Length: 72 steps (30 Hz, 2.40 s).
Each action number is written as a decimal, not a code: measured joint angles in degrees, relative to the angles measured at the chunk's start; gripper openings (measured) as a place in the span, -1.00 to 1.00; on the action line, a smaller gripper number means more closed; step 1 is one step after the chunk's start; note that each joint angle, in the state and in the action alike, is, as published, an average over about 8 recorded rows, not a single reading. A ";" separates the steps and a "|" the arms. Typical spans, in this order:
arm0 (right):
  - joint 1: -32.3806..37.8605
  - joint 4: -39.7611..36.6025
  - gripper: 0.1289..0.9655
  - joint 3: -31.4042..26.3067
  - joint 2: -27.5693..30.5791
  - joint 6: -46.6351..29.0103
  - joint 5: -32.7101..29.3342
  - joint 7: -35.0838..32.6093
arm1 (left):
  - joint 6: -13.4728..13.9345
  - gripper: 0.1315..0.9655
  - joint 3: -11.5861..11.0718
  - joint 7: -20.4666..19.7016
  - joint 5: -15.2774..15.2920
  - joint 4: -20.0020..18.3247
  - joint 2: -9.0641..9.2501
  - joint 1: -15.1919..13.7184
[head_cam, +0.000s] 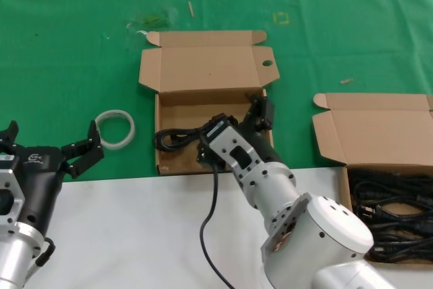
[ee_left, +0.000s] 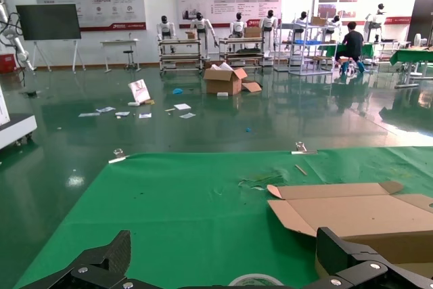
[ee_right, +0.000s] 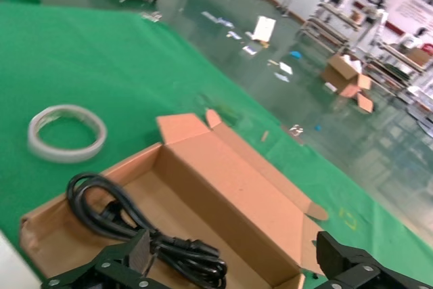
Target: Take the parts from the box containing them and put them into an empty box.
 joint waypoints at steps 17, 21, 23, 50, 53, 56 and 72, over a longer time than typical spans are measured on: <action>-6.34 3.07 0.96 9.90 0.00 -7.97 -11.78 18.48 | 0.00 1.00 0.00 0.00 -0.01 0.00 0.00 0.00; -7.84 3.80 0.98 12.25 0.00 -9.86 -14.57 22.86 | 0.00 1.00 0.00 0.00 -0.01 0.00 0.00 0.00; -8.59 4.16 0.99 13.41 0.00 -10.80 -15.96 25.04 | 0.00 1.00 0.00 0.00 0.00 0.00 0.00 0.00; -18.35 8.89 1.00 28.66 0.00 -23.07 -34.10 53.50 | 0.00 1.00 0.00 0.02 -0.01 0.00 0.00 0.00; -19.49 9.44 1.00 30.44 0.00 -24.51 -36.22 56.82 | 0.00 1.00 0.00 0.01 -0.01 0.00 0.00 0.00; -20.62 9.99 1.00 32.20 0.00 -25.93 -38.32 60.11 | 0.00 1.00 0.00 0.01 -0.02 0.00 0.00 0.00; -24.46 11.85 1.00 38.19 0.00 -30.75 -45.45 71.31 | 0.00 1.00 0.00 0.01 -0.02 0.00 0.00 0.00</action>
